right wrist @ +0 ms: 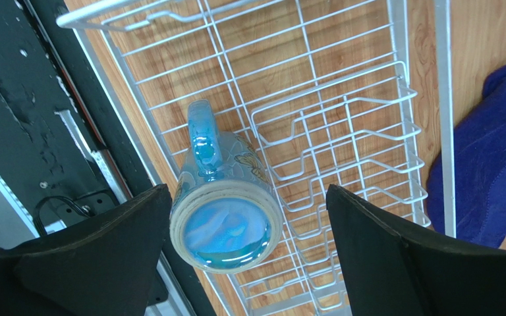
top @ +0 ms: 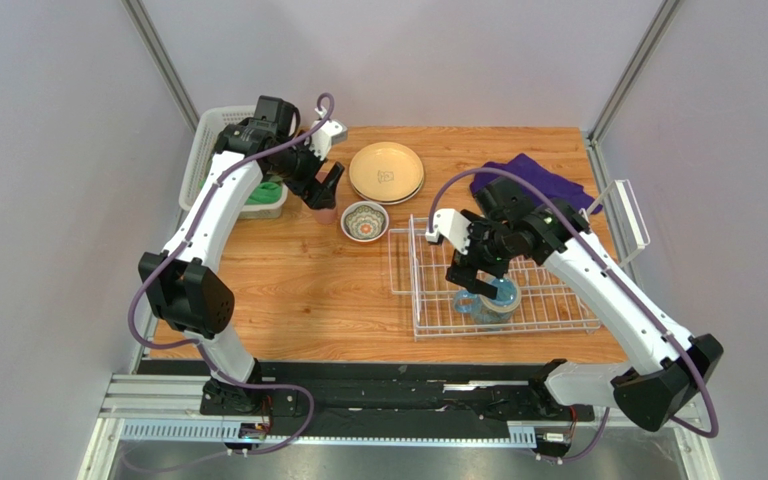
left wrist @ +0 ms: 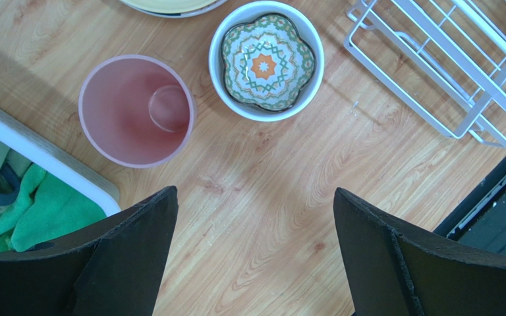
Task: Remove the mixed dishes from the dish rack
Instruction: Pick up the cup from the dish rack.
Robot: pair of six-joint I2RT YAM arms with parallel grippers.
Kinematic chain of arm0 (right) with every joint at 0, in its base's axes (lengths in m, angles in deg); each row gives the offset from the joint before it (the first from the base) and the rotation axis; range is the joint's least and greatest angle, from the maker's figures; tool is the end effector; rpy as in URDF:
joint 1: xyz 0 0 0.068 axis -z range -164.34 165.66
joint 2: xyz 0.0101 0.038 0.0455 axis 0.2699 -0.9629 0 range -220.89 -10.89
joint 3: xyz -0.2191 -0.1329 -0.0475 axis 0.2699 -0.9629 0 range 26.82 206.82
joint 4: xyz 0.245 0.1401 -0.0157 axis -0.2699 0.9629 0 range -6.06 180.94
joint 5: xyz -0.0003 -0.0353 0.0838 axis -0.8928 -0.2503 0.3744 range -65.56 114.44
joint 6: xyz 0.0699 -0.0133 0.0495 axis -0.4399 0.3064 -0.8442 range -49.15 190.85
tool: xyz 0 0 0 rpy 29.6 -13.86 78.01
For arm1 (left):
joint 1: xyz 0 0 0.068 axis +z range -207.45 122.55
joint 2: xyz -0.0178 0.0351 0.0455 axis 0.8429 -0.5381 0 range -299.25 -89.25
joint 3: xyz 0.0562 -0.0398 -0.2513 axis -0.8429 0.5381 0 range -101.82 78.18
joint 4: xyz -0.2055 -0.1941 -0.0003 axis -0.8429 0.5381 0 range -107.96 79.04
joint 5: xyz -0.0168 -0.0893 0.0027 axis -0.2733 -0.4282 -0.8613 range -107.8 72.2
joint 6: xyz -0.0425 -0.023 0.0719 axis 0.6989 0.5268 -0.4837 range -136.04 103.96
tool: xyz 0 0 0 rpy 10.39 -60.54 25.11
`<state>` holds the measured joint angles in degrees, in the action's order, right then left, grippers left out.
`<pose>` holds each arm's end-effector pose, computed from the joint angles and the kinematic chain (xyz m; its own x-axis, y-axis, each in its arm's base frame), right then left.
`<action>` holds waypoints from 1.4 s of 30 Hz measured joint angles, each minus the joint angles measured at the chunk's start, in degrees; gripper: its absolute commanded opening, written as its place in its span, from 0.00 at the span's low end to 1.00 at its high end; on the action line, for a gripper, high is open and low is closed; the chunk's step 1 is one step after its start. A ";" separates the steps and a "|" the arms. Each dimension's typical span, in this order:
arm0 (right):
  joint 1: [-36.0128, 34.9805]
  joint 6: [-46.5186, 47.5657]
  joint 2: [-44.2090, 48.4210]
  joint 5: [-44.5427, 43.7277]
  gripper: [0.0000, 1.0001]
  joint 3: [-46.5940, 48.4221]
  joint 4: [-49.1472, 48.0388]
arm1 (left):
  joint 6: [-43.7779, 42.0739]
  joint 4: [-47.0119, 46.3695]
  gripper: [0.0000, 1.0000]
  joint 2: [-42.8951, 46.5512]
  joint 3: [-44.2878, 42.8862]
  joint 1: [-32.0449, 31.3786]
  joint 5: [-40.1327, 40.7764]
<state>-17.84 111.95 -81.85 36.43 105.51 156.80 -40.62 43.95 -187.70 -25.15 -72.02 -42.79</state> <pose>0.2060 0.1554 0.3114 -0.1673 -0.8819 -0.4408 -0.9591 0.2492 -0.1345 0.3756 -0.1311 0.3243 -0.5510 0.5329 -0.6423 0.7475 0.6573 -0.0959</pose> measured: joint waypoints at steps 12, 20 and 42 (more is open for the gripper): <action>-5.27 2.29 -4.87 -5.07 0.88 -3.93 -2.25 | -1.53 0.00 0.96 3.91 2.97 0.00 0.04; -6.10 2.23 -5.35 -5.11 0.85 -10.45 -6.78 | -1.60 -0.74 0.96 3.96 5.40 0.00 0.02; -6.62 0.55 -10.38 -7.61 0.22 -15.37 -15.65 | -1.97 -3.56 0.96 5.14 11.23 0.04 0.02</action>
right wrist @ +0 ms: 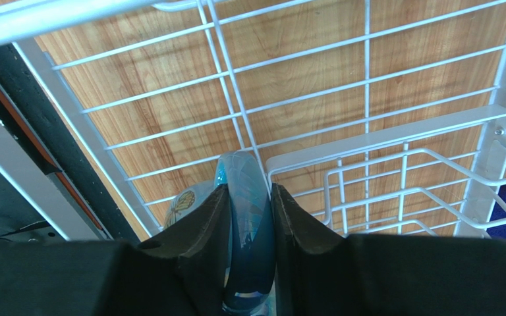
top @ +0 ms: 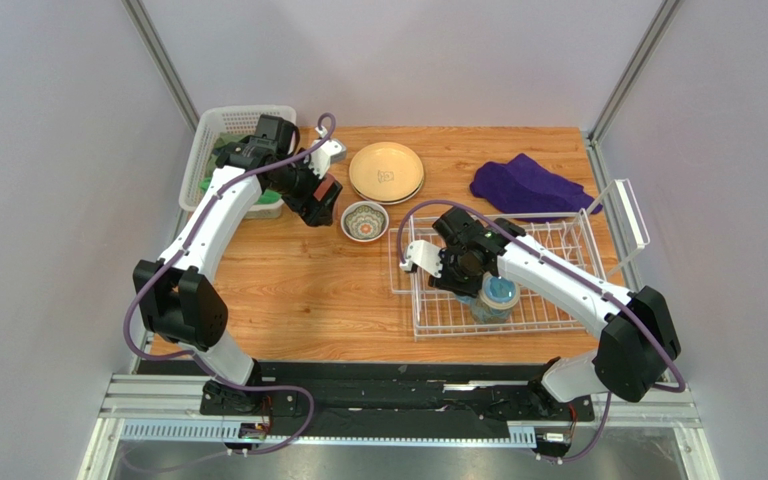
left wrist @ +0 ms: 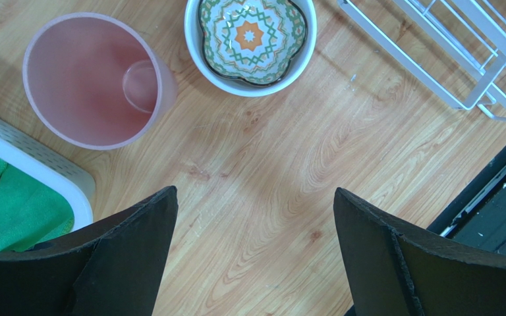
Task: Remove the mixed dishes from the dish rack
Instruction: Pick up the cup from the dish rack.
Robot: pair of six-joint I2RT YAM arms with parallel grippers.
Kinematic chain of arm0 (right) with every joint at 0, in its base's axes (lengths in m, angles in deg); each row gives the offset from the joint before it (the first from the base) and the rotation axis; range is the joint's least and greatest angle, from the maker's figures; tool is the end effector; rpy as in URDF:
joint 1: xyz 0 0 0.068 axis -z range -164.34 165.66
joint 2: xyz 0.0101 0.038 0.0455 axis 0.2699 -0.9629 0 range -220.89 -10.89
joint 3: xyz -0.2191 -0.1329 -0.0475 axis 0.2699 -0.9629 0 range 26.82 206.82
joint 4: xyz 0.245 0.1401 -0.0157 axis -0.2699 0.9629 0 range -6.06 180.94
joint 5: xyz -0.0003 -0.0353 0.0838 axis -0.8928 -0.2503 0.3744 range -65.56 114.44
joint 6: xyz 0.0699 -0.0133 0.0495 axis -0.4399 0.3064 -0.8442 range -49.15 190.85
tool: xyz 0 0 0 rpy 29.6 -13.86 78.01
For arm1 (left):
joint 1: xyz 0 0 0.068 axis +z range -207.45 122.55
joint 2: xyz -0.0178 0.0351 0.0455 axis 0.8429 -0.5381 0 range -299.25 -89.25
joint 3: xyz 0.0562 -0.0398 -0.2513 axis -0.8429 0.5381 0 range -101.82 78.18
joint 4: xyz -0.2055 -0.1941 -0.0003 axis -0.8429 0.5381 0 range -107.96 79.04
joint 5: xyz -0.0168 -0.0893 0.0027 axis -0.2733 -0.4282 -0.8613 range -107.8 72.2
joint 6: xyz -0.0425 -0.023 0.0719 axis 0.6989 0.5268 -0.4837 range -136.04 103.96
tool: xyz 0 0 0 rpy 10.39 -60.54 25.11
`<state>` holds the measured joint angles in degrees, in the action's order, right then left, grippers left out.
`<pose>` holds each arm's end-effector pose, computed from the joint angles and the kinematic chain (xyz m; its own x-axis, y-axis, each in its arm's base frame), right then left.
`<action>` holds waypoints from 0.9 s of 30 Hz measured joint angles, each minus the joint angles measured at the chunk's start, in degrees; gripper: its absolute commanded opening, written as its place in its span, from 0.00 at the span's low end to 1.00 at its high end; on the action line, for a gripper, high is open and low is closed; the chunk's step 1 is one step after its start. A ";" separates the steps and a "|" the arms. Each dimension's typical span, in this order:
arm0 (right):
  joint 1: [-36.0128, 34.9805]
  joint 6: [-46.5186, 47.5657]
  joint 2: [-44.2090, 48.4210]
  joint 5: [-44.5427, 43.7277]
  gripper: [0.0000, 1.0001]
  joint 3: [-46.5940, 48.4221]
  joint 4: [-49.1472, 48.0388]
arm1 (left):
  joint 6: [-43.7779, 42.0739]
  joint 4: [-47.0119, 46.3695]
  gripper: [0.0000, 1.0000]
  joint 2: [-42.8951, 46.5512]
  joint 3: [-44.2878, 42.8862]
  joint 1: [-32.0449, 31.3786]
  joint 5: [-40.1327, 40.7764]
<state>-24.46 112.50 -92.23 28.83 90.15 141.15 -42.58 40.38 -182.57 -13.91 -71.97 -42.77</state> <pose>0.2206 0.1935 0.1909 -0.1156 -0.9639 -0.2398 -0.9826 0.1463 -0.1143 0.3559 -0.1256 0.2949 -0.5527 0.5617 -0.6157 0.7615 0.6405 -0.0993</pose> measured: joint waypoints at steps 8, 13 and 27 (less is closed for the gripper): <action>-0.35 -1.07 0.39 -0.28 0.00 0.04 1.66 | 0.00 -0.68 0.96 0.04 0.35 0.00 -0.04; -0.35 -1.36 0.44 -0.02 0.00 1.31 3.34 | 0.00 -0.87 0.96 0.11 0.66 0.00 -0.04; -0.35 -2.34 2.36 1.79 0.00 9.97 9.81 | 0.00 -1.22 0.96 0.52 1.01 0.00 -0.35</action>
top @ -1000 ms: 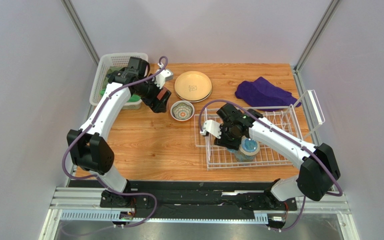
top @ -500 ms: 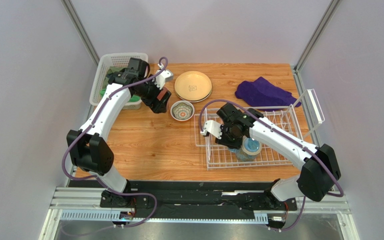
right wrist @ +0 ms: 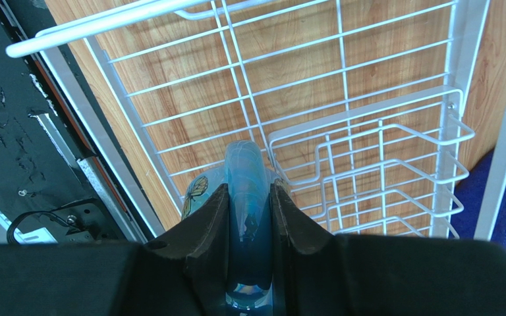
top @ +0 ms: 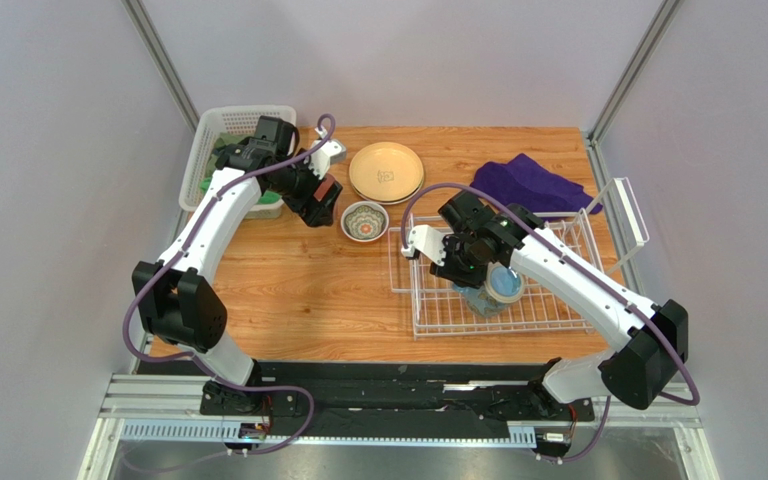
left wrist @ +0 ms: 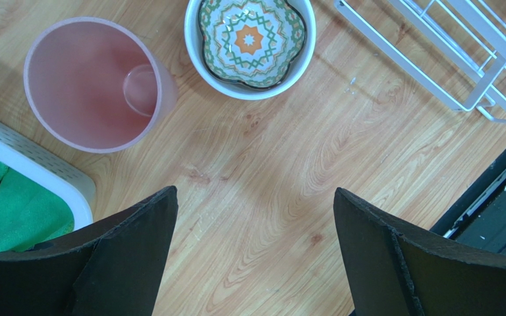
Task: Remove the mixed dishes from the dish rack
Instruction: Pick up the cup from the dish rack.
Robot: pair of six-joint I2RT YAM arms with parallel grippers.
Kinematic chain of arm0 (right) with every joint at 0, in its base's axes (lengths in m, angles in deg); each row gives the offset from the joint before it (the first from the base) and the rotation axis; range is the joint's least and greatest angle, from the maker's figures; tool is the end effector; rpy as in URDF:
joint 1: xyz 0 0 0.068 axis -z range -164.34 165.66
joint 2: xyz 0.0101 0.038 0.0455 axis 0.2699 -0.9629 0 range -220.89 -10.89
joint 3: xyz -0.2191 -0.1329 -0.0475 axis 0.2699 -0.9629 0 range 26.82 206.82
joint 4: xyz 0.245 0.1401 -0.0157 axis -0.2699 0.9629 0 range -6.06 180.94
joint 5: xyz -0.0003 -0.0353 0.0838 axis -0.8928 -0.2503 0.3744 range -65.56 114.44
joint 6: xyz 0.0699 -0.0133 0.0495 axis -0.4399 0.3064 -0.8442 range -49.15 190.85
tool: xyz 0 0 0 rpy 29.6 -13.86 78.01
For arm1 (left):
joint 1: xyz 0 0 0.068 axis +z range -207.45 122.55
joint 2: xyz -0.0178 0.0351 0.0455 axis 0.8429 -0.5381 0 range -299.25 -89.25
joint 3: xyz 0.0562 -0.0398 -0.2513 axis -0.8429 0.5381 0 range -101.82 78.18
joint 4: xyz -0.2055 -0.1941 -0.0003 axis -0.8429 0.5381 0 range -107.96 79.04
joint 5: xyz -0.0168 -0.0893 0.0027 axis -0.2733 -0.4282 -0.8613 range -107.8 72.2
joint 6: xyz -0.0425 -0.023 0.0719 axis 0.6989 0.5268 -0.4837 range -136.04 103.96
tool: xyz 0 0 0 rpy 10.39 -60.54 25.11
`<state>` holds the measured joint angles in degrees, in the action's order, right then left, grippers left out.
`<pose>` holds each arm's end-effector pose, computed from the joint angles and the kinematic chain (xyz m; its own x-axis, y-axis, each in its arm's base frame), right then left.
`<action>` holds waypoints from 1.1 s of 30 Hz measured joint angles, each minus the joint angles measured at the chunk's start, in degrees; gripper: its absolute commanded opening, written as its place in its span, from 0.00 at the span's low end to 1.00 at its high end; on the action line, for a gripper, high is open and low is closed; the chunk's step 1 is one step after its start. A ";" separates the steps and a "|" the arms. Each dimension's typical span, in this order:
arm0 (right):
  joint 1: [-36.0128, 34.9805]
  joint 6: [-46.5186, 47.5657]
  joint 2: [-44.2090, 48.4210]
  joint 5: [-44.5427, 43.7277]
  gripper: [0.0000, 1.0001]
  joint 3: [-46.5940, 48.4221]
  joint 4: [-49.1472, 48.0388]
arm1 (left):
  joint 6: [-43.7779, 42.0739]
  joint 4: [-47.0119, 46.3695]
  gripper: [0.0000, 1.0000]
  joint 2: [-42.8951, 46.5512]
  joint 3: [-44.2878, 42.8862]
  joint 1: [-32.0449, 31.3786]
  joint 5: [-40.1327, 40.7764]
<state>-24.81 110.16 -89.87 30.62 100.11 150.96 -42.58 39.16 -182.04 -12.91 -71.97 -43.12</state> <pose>0.2143 0.1936 0.2500 -0.1378 -0.9455 -0.2951 -0.9783 0.1765 -0.1088 0.3554 -0.1259 0.2940 -0.5439 0.5582 -0.6266 0.7646 0.6373 -0.0960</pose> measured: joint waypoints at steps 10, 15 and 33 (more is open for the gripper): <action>0.04 -0.57 2.10 -0.79 0.00 3.17 -0.04 | 0.68 -2.32 0.96 1.70 2.14 0.00 -2.97; 0.04 -1.51 2.51 -0.87 0.00 3.28 -0.09 | 1.09 -3.65 0.96 2.40 2.56 0.00 -5.51; 0.04 -3.96 4.74 0.96 0.00 9.81 2.54 | 1.88 -4.28 0.95 3.45 3.28 0.00 -10.56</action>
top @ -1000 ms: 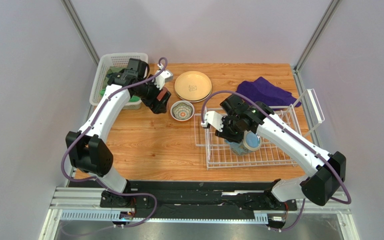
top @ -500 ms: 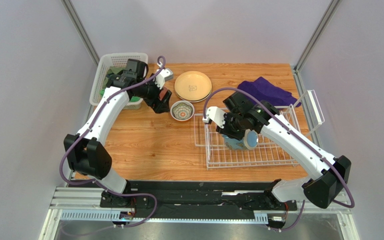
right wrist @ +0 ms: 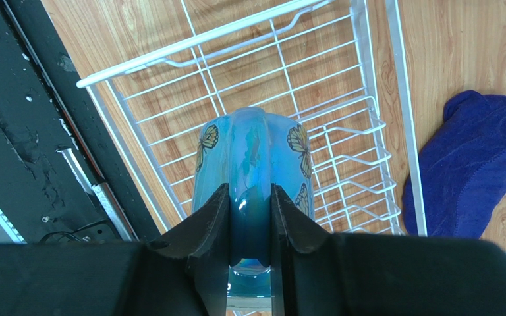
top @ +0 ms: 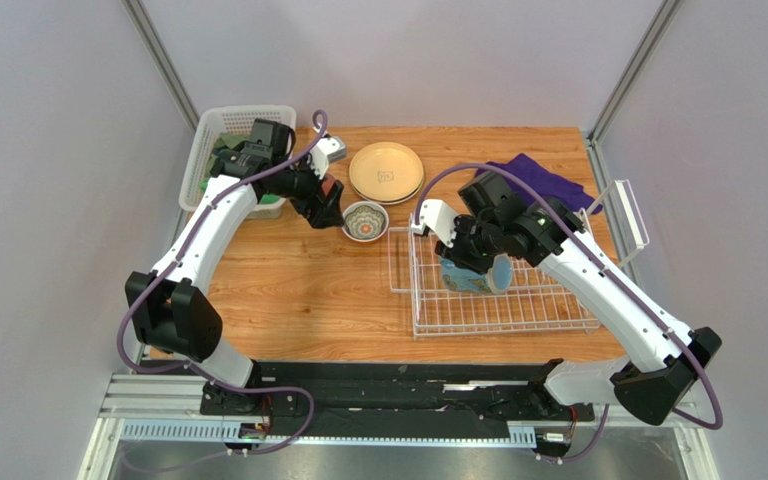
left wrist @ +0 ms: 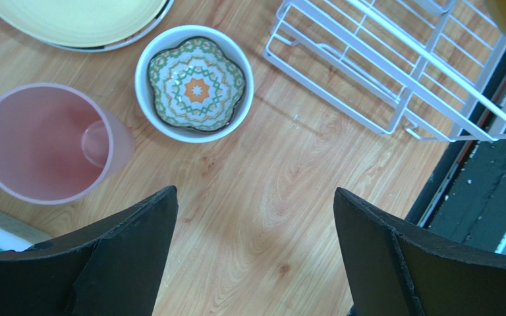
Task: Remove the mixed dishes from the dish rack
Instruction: Pick up the cup from the dish rack.
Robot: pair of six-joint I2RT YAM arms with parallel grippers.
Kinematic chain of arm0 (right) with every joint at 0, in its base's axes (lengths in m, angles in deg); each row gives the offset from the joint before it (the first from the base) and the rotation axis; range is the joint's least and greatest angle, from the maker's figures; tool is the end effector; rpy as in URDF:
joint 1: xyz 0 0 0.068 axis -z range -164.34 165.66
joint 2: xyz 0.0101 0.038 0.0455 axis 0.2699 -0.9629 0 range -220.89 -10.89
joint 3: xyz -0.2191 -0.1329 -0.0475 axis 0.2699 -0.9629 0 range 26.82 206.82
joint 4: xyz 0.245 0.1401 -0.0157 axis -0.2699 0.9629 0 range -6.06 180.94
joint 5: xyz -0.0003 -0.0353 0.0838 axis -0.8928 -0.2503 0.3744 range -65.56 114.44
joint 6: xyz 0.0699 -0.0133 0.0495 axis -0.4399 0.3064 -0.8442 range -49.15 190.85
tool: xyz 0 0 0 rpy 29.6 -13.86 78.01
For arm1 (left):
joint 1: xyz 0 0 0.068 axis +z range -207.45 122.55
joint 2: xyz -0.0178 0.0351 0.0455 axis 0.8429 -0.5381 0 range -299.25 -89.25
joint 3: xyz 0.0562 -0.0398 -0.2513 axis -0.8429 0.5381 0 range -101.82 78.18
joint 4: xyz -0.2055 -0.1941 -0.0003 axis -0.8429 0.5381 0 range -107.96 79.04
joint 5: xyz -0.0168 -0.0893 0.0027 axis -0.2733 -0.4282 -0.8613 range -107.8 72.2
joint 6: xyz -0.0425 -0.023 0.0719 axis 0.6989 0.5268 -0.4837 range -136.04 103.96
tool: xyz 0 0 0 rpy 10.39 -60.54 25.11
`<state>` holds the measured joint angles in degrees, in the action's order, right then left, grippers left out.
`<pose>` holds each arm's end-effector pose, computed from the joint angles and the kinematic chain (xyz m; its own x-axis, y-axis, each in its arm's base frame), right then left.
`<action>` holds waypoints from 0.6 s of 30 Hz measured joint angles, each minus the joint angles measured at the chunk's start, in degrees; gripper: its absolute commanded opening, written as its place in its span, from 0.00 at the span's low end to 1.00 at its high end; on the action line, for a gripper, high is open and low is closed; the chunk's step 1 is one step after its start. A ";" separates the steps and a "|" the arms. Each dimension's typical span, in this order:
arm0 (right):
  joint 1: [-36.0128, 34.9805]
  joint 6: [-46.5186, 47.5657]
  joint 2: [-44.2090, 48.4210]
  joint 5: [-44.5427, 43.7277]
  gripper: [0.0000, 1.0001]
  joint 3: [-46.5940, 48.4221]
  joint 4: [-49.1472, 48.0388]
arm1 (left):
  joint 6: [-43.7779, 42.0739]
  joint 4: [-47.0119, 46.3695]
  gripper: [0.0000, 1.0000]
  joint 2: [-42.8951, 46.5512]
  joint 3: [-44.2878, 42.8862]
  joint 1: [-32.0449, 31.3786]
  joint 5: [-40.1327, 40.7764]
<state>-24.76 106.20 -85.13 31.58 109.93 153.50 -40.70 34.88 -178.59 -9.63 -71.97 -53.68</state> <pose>0.2072 0.1888 0.3251 -0.1424 -0.8754 -0.4620 -0.9466 0.2569 -0.1949 0.3425 -0.1351 0.3070 -0.4924 0.4768 -0.7281 0.8133 0.5500 -0.1899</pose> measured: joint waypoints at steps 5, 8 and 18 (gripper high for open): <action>0.00 -1.11 1.57 0.31 0.00 0.09 -0.04 | 0.63 -1.07 0.93 0.50 1.25 0.00 -5.40; 0.00 -2.03 2.05 0.28 0.00 0.09 -0.50 | 1.44 -2.45 0.92 1.20 2.82 0.00 -10.16; 0.00 -6.29 3.98 -0.02 0.00 0.11 -6.88 | 4.81 -11.93 0.90 6.03 11.30 -1.79 -27.17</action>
<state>-24.76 99.91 -81.15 31.56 110.04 146.61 -35.89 22.94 -172.56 1.67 -73.76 -80.85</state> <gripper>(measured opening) 0.254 0.911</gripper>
